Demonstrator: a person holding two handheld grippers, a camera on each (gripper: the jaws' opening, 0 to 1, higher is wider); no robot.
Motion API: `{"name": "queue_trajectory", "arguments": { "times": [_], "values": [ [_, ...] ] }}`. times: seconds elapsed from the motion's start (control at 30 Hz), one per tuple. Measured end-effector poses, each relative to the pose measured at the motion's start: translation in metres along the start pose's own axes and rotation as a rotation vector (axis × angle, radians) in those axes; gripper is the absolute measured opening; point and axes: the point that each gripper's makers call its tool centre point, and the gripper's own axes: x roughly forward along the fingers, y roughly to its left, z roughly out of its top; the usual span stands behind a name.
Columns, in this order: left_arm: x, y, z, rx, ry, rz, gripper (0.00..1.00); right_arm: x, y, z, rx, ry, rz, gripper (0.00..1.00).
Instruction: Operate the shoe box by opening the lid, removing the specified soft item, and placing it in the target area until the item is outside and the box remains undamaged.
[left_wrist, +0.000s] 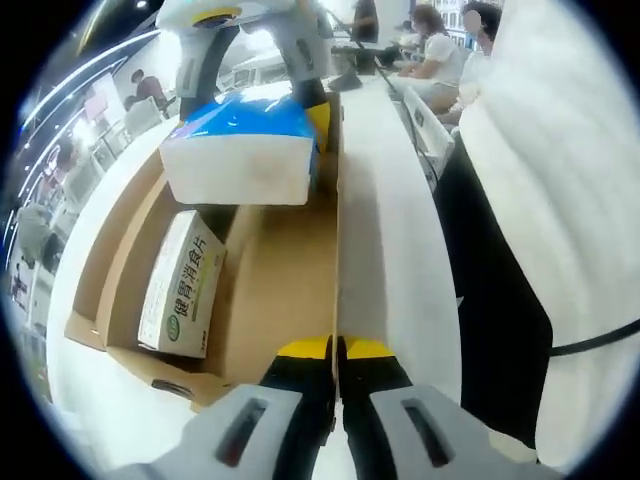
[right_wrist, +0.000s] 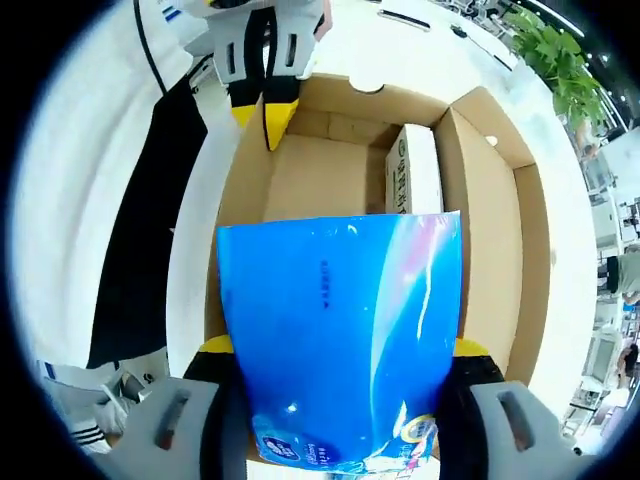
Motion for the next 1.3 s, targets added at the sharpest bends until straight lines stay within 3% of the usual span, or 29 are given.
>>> {"name": "queue_trajectory", "arguments": {
  "times": [0.27,0.4,0.6,0.83,0.97,1.03,1.17,1.3],
  "values": [
    [0.001,-0.001,-0.001,0.043,-0.005,0.020,0.01,-0.018,-0.007,-0.004,0.015,-0.003,-0.031,0.74],
    [0.001,0.000,-0.001,0.041,-0.008,0.017,0.01,-0.031,-0.006,-0.003,0.032,-0.041,-0.043,0.74],
    [0.001,0.000,0.000,0.046,-0.007,0.020,0.01,-0.033,0.001,-0.012,0.019,-0.025,-0.040,0.74],
    [0.002,0.000,-0.001,0.046,-0.004,0.021,0.01,-0.040,0.004,-0.008,0.040,-0.028,-0.035,0.74],
    [0.002,0.000,-0.001,0.054,-0.008,0.021,0.01,-0.046,0.010,-0.006,0.091,-0.025,-0.008,0.74],
    [0.002,-0.001,-0.001,0.055,-0.008,0.020,0.01,-0.047,0.017,-0.006,0.165,-0.024,0.024,0.74],
    [0.002,-0.001,-0.001,0.057,-0.010,0.022,0.01,-0.054,0.016,-0.006,0.146,-0.035,0.010,0.74],
    [0.002,-0.001,-0.001,0.060,-0.009,0.020,0.01,-0.062,0.016,-0.011,0.060,-0.027,-0.012,0.74]
  ]
}}
